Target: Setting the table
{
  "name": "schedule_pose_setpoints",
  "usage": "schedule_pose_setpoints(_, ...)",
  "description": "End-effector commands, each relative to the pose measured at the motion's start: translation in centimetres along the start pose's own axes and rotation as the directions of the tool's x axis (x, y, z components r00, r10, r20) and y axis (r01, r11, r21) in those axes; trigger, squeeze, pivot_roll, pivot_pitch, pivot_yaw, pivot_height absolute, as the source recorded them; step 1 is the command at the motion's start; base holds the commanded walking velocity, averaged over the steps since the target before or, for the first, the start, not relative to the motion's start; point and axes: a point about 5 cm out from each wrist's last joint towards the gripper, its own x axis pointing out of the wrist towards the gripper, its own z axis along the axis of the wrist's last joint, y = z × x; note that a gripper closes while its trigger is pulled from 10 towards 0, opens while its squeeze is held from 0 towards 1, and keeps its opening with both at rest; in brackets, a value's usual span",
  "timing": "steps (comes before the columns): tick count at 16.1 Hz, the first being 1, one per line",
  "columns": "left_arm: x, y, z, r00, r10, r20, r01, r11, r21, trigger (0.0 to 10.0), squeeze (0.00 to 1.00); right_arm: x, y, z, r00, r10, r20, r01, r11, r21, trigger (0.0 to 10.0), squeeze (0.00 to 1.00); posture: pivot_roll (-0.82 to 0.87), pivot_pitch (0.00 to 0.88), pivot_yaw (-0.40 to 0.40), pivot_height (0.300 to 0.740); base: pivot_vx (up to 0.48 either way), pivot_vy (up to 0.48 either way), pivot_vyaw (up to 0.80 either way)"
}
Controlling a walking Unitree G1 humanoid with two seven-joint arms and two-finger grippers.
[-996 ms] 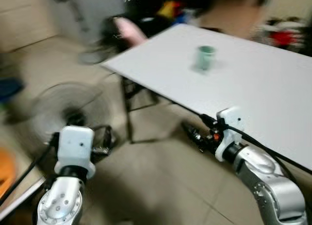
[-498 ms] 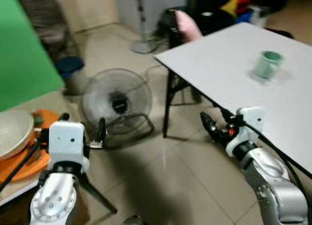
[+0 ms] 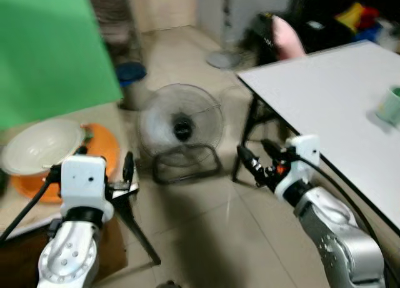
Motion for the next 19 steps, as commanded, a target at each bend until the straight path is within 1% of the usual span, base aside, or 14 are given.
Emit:
schedule_pose_setpoints(1,-0.2,-0.1,0.2,1.000,-0.006,0.002,0.006,1.000,-0.024,10.0,0.77,-0.1,-0.1,0.4,1.000,0.001,0.011,-0.001,1.000,-0.001,10.0,0.04,-0.02,0.000,0.028,0.740,0.000,0.000,0.80)
schedule_pose_setpoints(2,-0.4,-0.1,0.2,1.000,-0.007,0.001,0.007,0.999,-0.048,10.0,1.00,0.1,0.0,0.3,1.000,0.013,0.005,-0.013,1.000,0.009,10.0,0.98,-0.02,0.000,0.022,0.740,0.000,0.000,0.80)
schedule_pose_setpoints(3,-0.5,-0.1,0.3,1.000,-0.005,0.002,0.005,0.999,-0.049,10.0,1.00,0.2,0.0,0.3,1.000,0.022,0.004,-0.022,1.000,0.013,10.0,1.00,-0.01,0.000,0.015,0.740,0.000,0.000,0.80)
schedule_pose_setpoints(5,-0.7,0.1,0.4,1.000,0.009,0.012,-0.009,1.000,0.006,10.0,1.00,0.5,0.2,0.3,0.999,0.047,-0.003,-0.047,0.999,0.015,10.0,1.00,0.00,0.000,0.003,0.740,0.000,0.000,0.80)
schedule_pose_setpoints(6,-0.7,0.2,0.5,0.999,0.014,0.030,-0.016,0.998,0.055,10.0,1.00,0.8,0.2,0.2,0.998,0.057,-0.007,-0.057,0.998,0.014,10.0,1.00,0.01,0.000,-0.004,0.740,0.000,0.000,0.80)
schedule_pose_setpoints(8,-0.6,0.2,1.0,0.999,-0.003,0.053,0.000,0.998,0.058,10.0,1.00,1.1,0.4,0.2,0.998,0.065,-0.011,-0.064,0.998,0.021,10.0,1.00,0.01,0.000,-0.002,0.740,0.000,0.000,0.80)
schedule_pose_setpoints(9,-0.5,0.1,1.1,0.998,-0.015,0.061,0.011,0.998,0.061,10.0,1.00,1.3,0.7,0.1,0.997,0.075,-0.020,-0.074,0.996,0.038,10.0,0.13,0.01,0.000,0.001,0.740,0.000,0.000,0.00)
schedule_pose_setpoints(10,-0.4,0.2,1.2,0.998,-0.020,0.063,0.016,0.998,0.063,10.0,1.00,1.4,0.7,0.2,0.997,0.077,-0.017,-0.076,0.996,0.049,10.0,0.00,0.01,0.000,0.004,0.740,0.000,0.000,0.00)
schedule_pose_setpoints(12,-0.3,0.2,1.3,0.998,-0.025,0.066,0.021,0.998,0.064,10.0,1.00,1.6,0.8,0.3,0.997,0.076,-0.011,-0.076,0.995,0.060,10.0,0.00,0.00,0.000,0.009,0.740,0.251,0.000,0.00)
schedule_pose_setpoints(14,-0.1,0.1,1.3,0.997,-0.051,0.064,0.047,0.996,0.075,10.0,1.00,1.8,1.2,0.3,0.993,0.117,-0.015,-0.117,0.993,0.007,10.0,0.00,0.00,0.000,0.023,0.740,0.289,0.000,0.00)
schedule_pose_setpoints(16,0.0,0.0,1.2,0.996,-0.060,0.063,0.055,0.996,0.077,10.0,1.00,1.8,1.5,0.2,0.989,0.147,-0.026,-0.148,0.989,-0.010,10.0,0.00,0.00,0.000,0.027,0.740,0.296,0.000,0.00)
schedule_pose_setpoints(19,-0.3,0.0,1.1,0.996,-0.064,0.055,0.060,0.995,0.083,10.0,1.00,2.0,2.3,0.0,0.984,0.176,-0.028,-0.177,0.984,-0.023,10.0,0.00,0.01,0.000,0.019,0.740,0.296,0.000,0.80)
